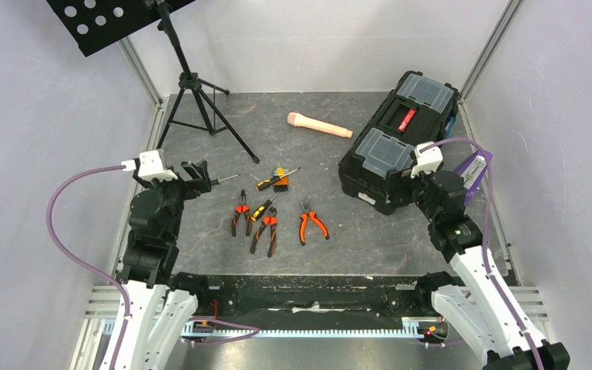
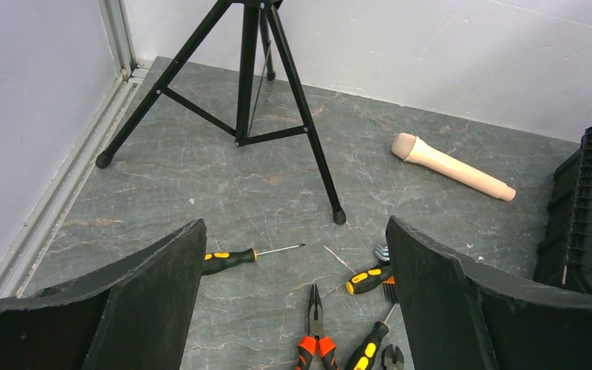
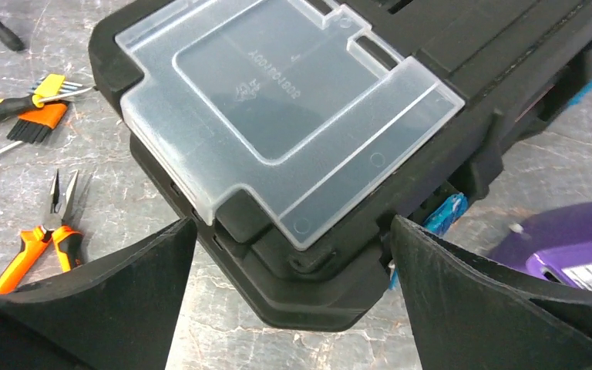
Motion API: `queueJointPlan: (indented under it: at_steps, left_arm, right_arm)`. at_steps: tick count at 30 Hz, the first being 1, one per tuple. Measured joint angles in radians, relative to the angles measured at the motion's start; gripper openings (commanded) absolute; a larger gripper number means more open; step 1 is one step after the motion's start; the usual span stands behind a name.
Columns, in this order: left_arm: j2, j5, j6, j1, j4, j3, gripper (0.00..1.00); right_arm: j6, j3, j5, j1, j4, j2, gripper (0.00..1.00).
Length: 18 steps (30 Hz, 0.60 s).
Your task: Pack the tool kit
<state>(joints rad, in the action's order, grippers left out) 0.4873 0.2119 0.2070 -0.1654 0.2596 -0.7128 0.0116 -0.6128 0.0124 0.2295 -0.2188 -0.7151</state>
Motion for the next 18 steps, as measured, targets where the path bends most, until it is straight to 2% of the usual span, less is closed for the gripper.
queueJointPlan:
  at_steps: [6, 14, 18]
  left_arm:
    - [0.003, 0.0, 0.0, 0.0, 0.0, 0.0, 0.92]
    - [0.013, -0.002, 0.0, 0.0, 0.0, 0.0, 0.92]
    - [0.03, -0.004, 0.0, 0.0, -0.001, 0.0, 0.92]
  right_arm:
    - [-0.005, 0.045, 0.152, 0.014, 0.148, -0.06, 0.98]
    - [-0.104, 0.052, 0.263, 0.174, 0.364, -0.204, 0.98]
    - [-0.116, -0.019, 0.31, 0.24, 0.381, -0.317, 0.98]
